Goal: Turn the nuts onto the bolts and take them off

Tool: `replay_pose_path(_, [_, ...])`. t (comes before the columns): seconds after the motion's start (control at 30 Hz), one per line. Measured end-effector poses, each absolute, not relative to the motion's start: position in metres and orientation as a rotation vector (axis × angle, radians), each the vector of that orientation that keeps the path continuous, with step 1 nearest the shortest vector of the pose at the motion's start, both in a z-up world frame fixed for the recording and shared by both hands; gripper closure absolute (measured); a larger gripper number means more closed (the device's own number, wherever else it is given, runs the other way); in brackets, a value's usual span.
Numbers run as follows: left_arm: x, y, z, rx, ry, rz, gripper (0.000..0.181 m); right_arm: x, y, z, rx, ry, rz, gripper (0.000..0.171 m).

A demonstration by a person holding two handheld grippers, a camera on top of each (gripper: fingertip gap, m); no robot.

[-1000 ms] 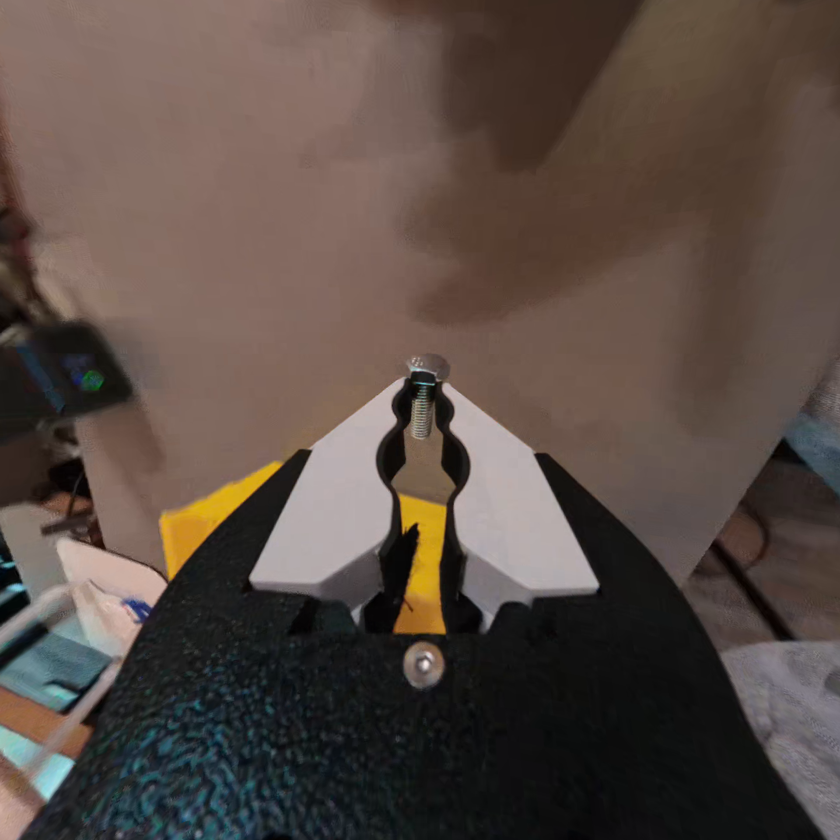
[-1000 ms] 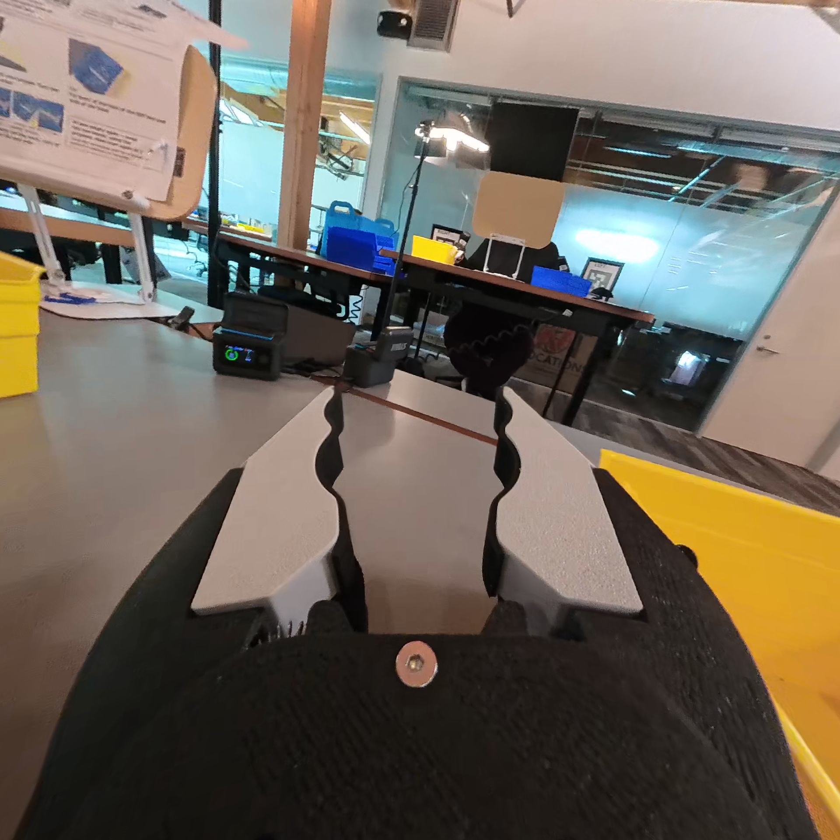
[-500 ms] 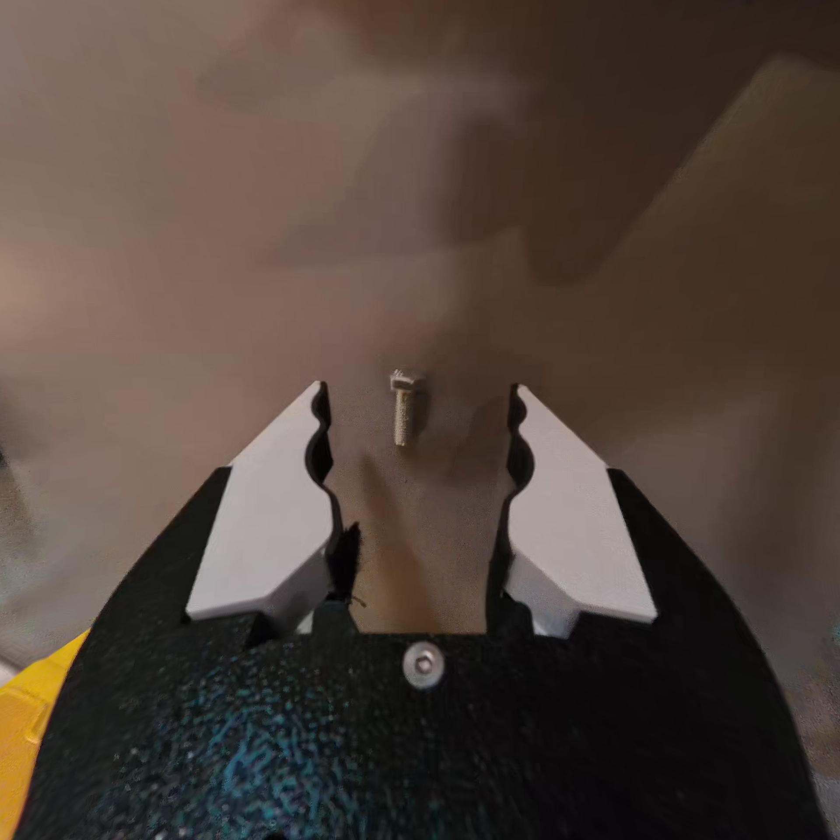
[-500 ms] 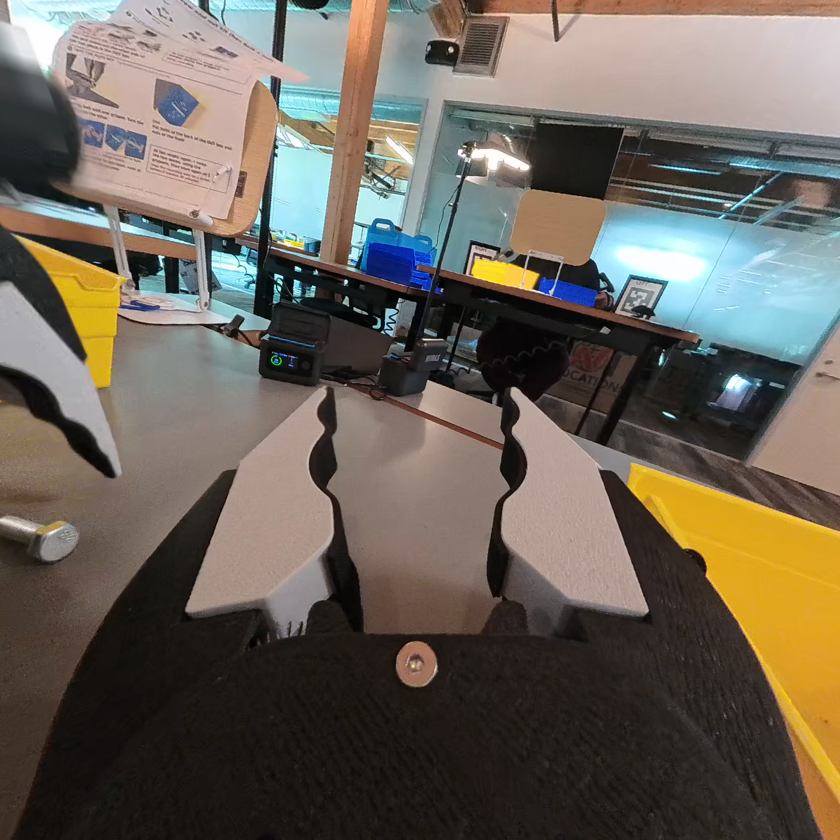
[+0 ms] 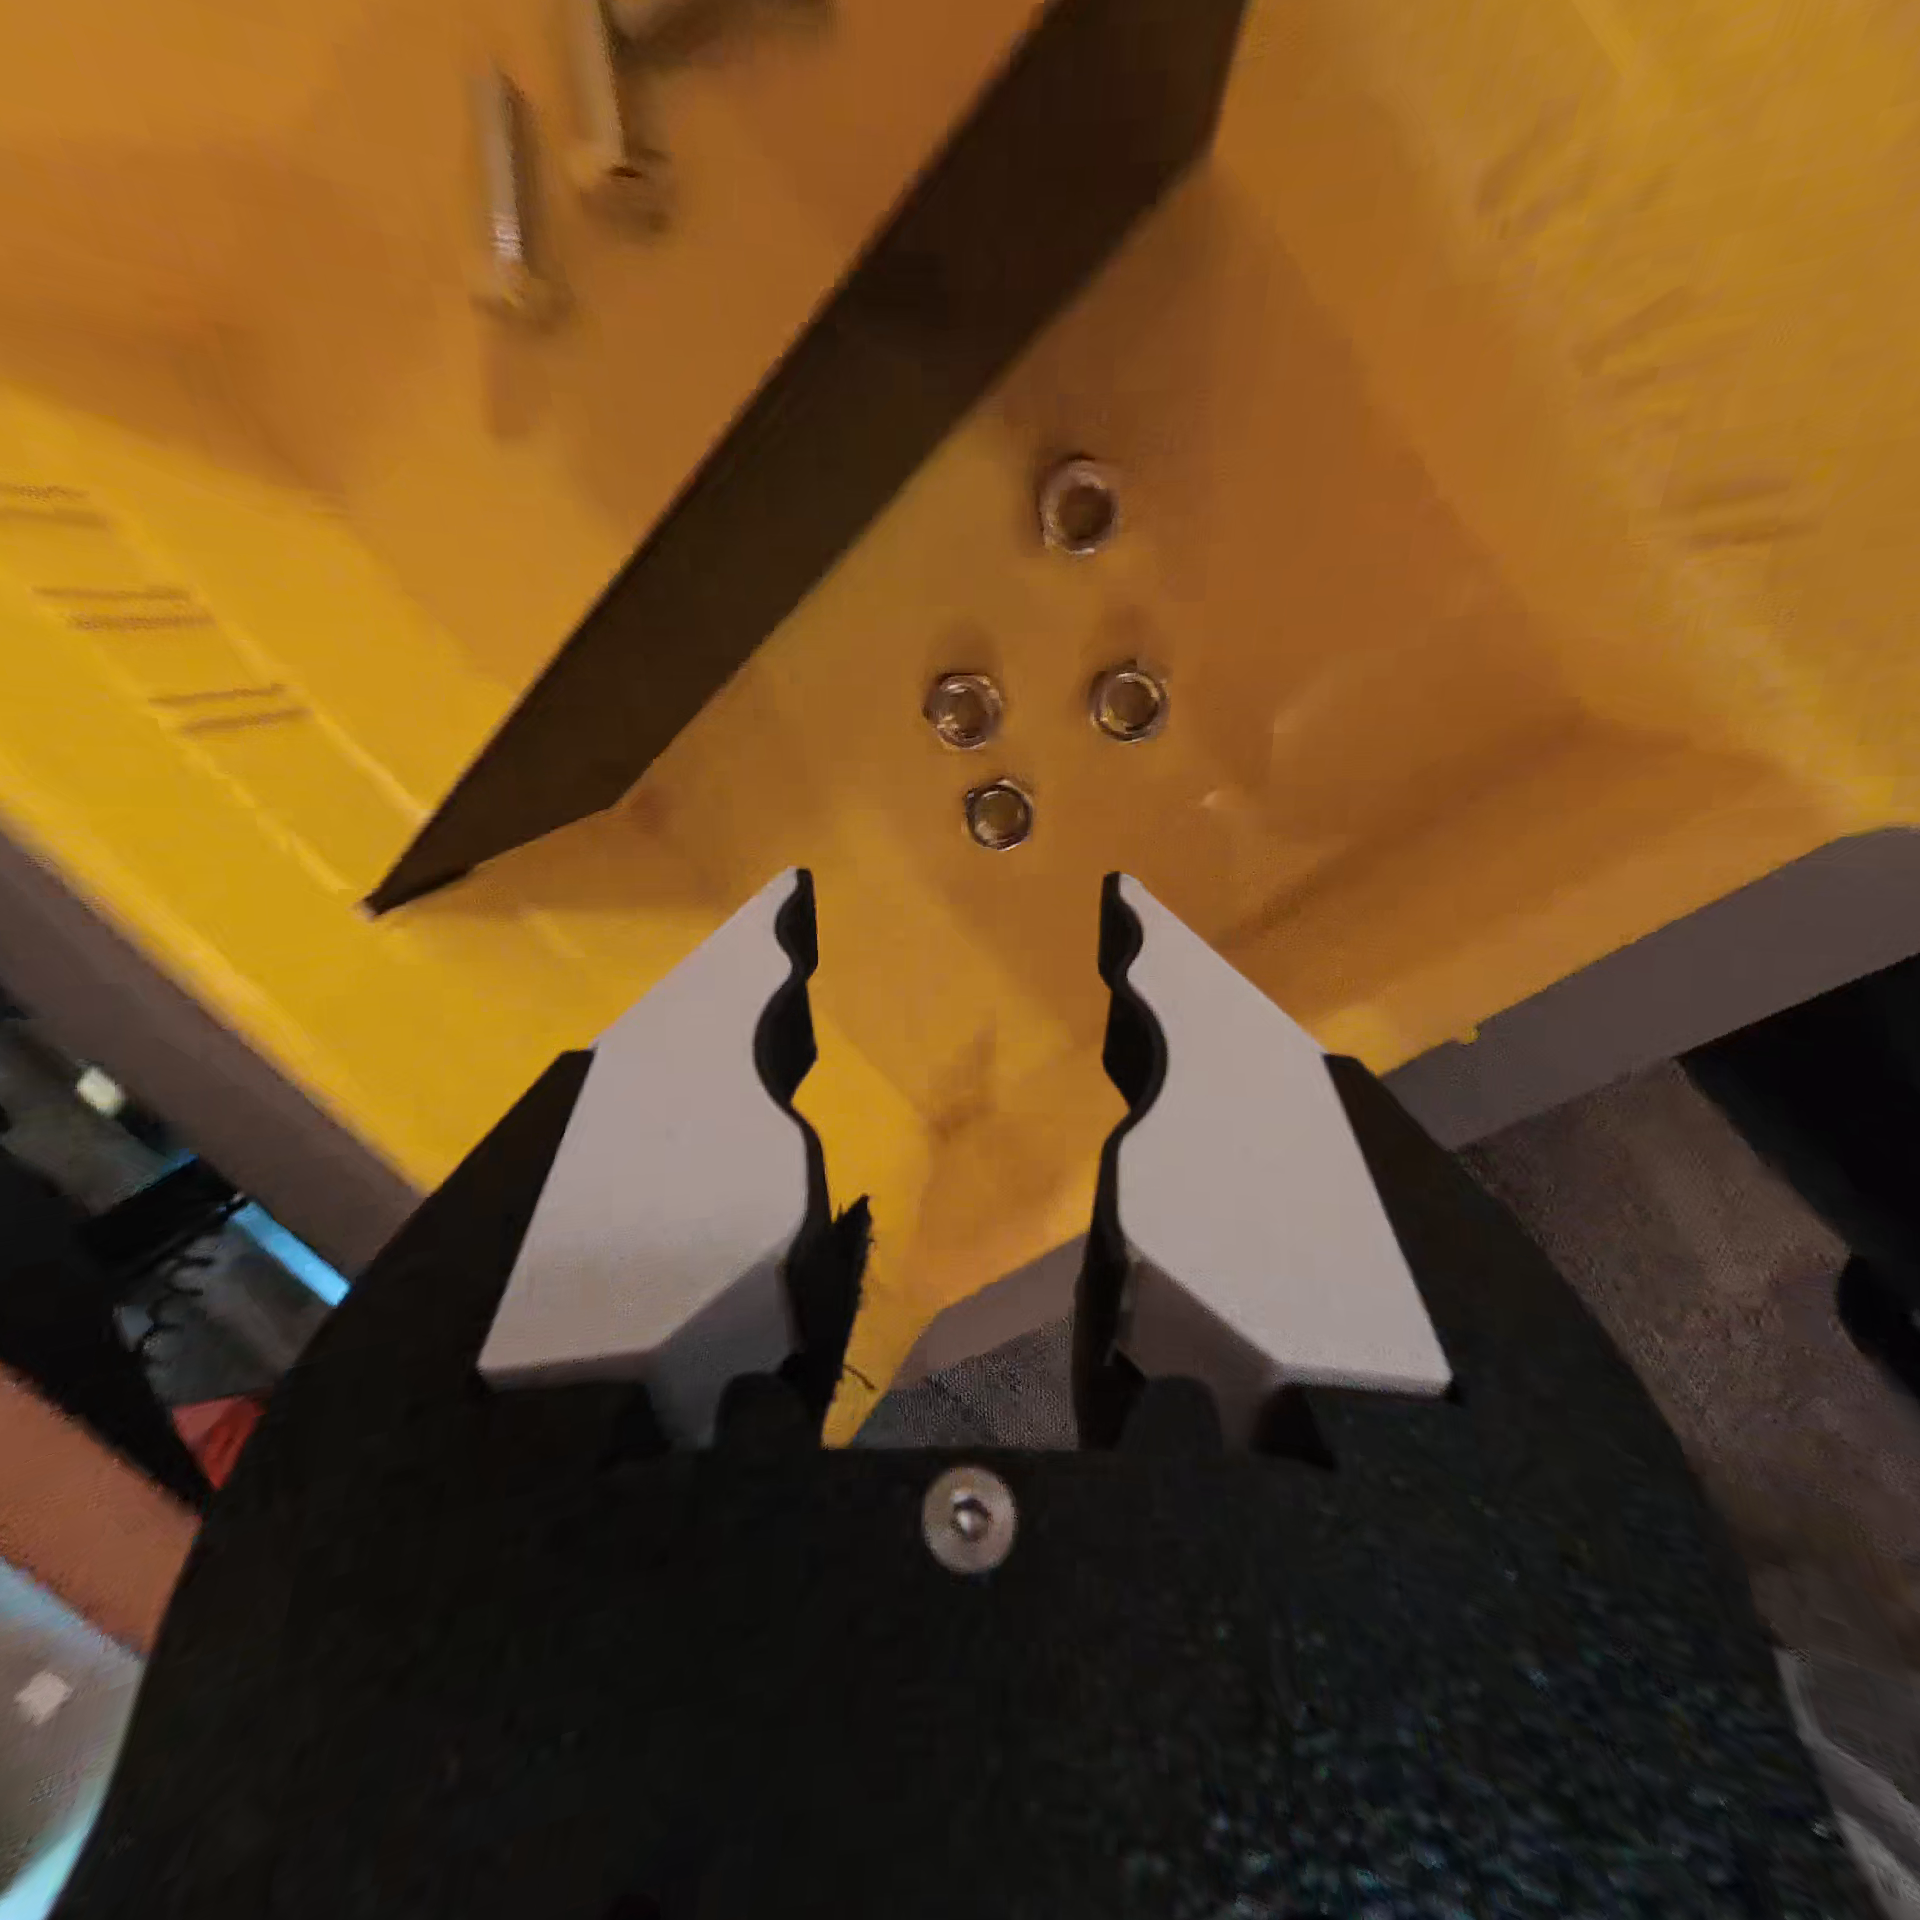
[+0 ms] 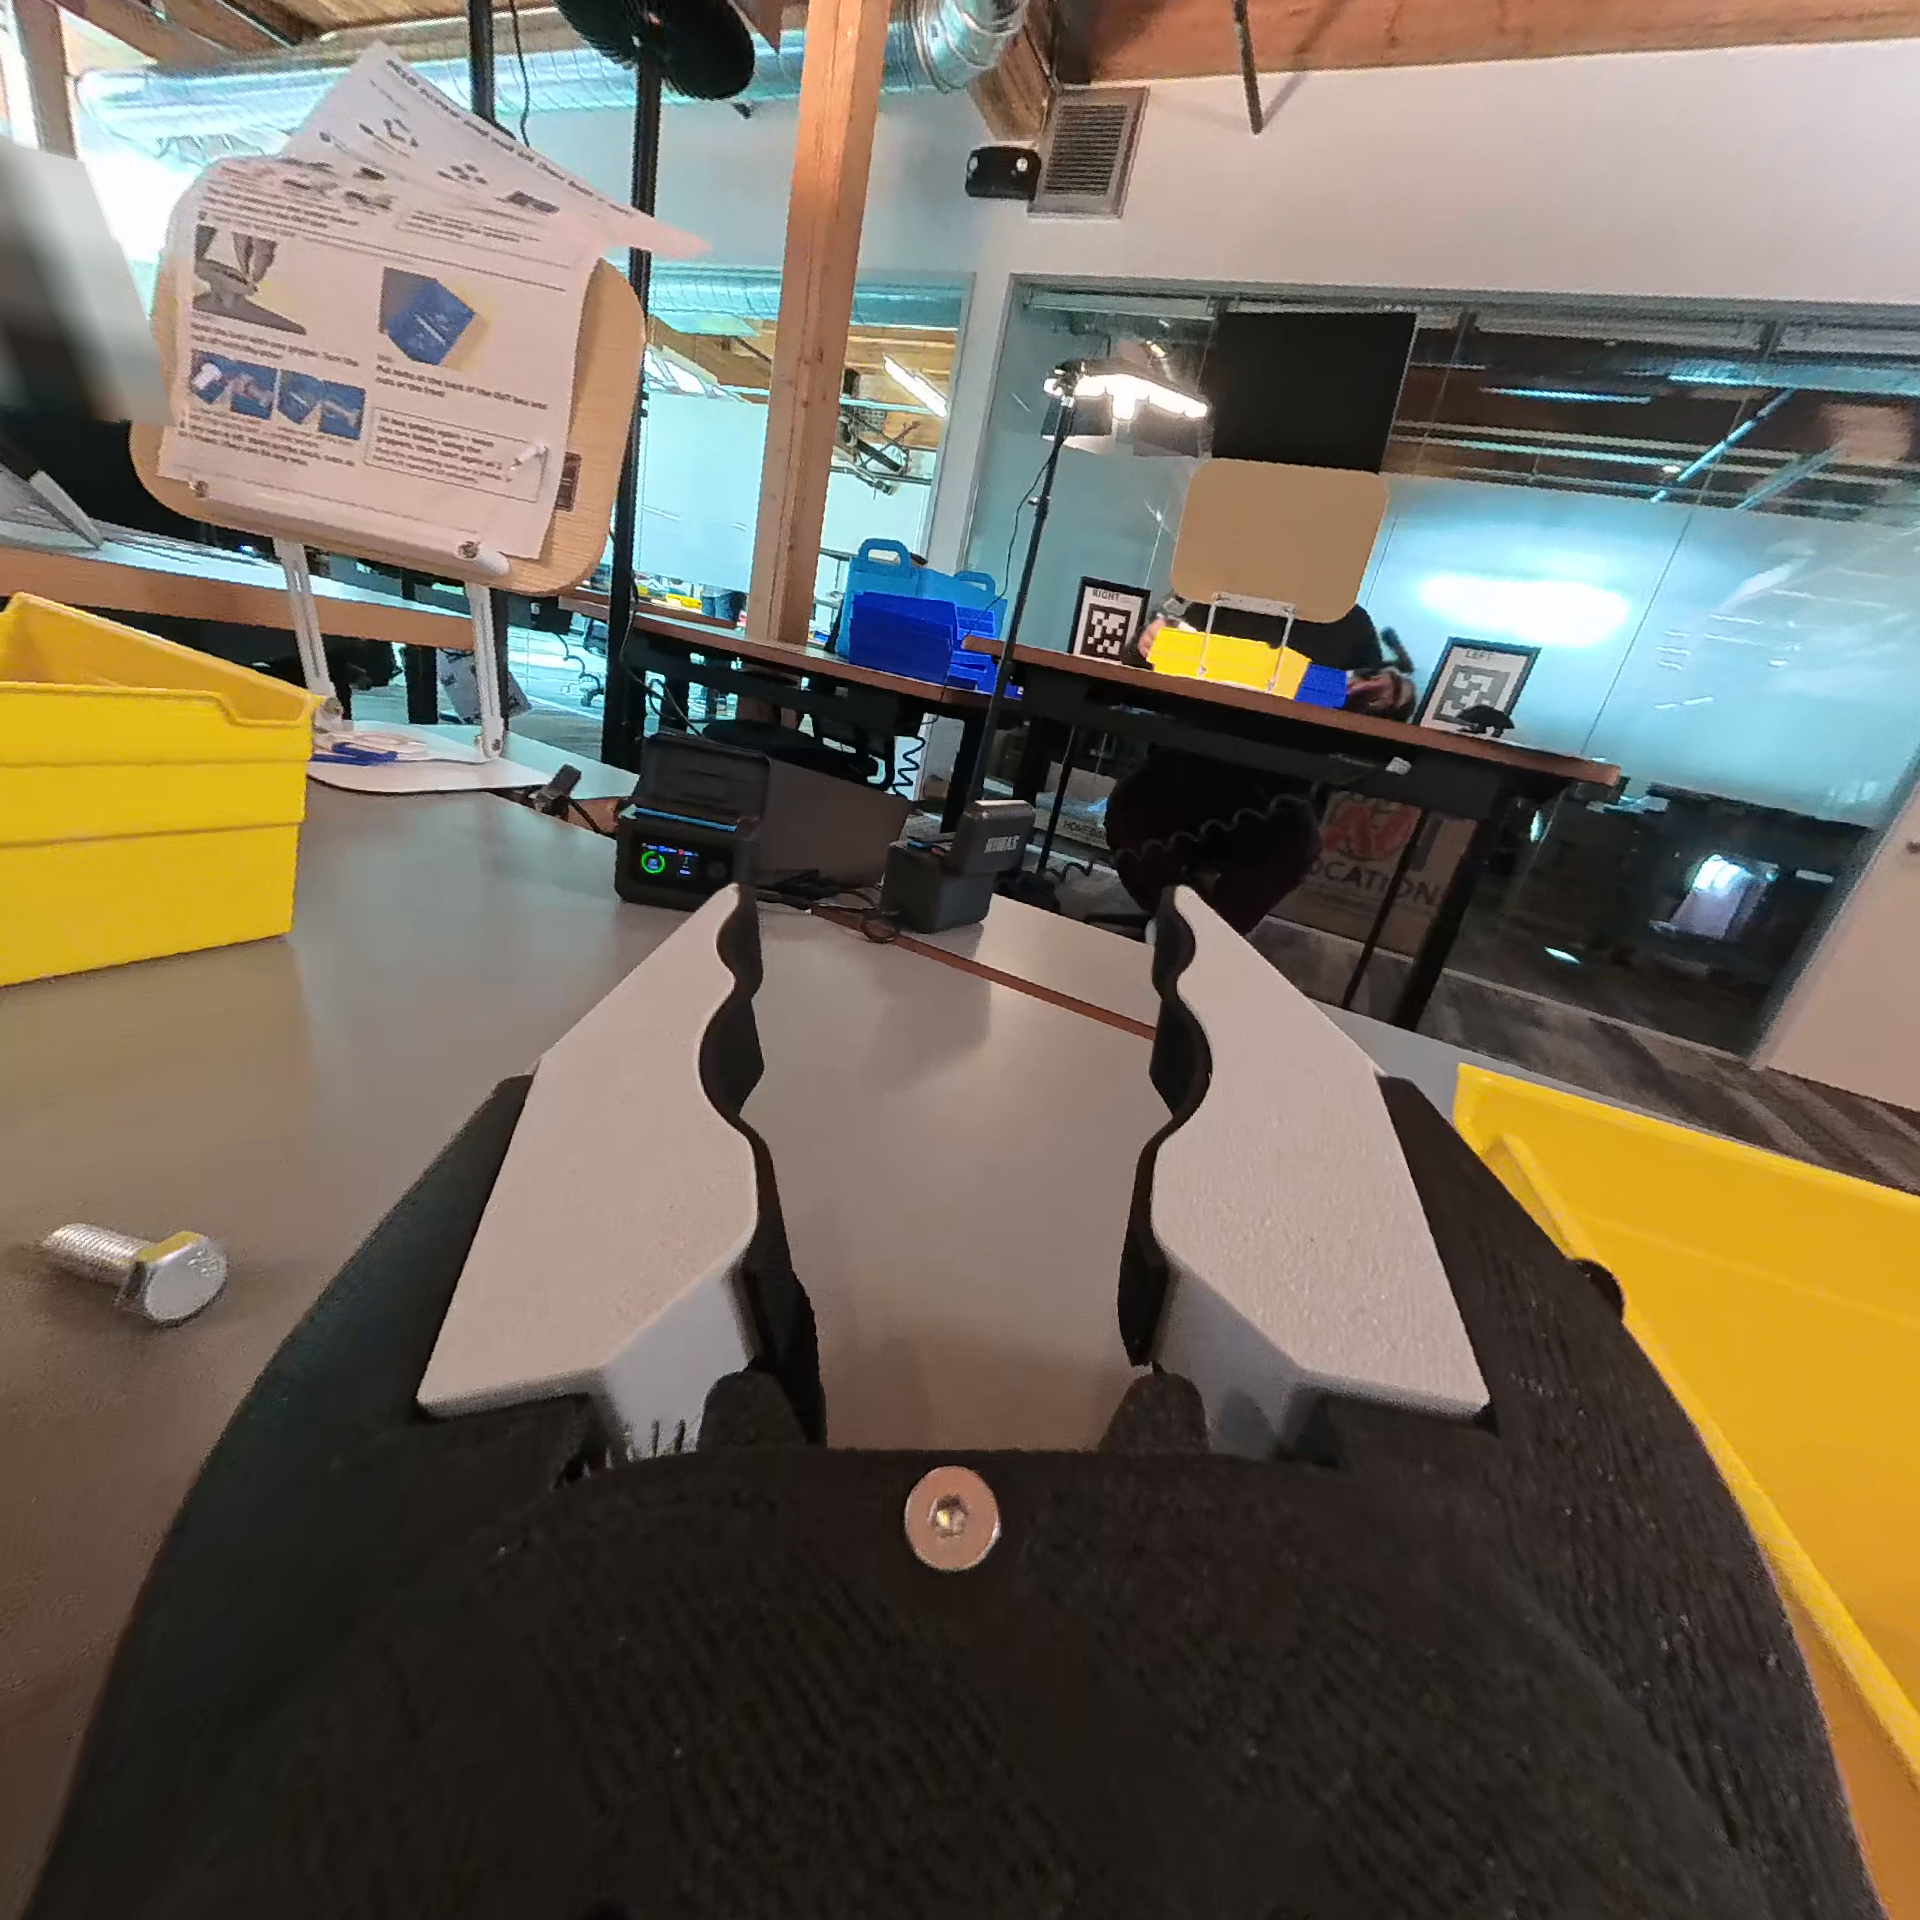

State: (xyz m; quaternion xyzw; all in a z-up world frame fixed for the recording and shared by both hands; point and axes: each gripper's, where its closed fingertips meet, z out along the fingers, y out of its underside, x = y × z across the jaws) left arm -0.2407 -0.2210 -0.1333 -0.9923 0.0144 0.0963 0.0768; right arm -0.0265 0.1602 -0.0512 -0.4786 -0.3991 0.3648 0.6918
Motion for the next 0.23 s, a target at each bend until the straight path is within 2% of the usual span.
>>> replay_pose_path(0.03, [-0.238, -0.22, -0.141, -2.972, 0.061, 0.256, 0.132, -0.026, 0.16, -0.052, -1.071, -0.892, 0.818, 0.095])
replay_pose_path(0.23, [-0.241, -0.224, -0.17, -3.007, -0.005, 0.135, 0.136, -0.027, 0.161, -0.053, -1.086, -0.895, 0.835, 0.094])
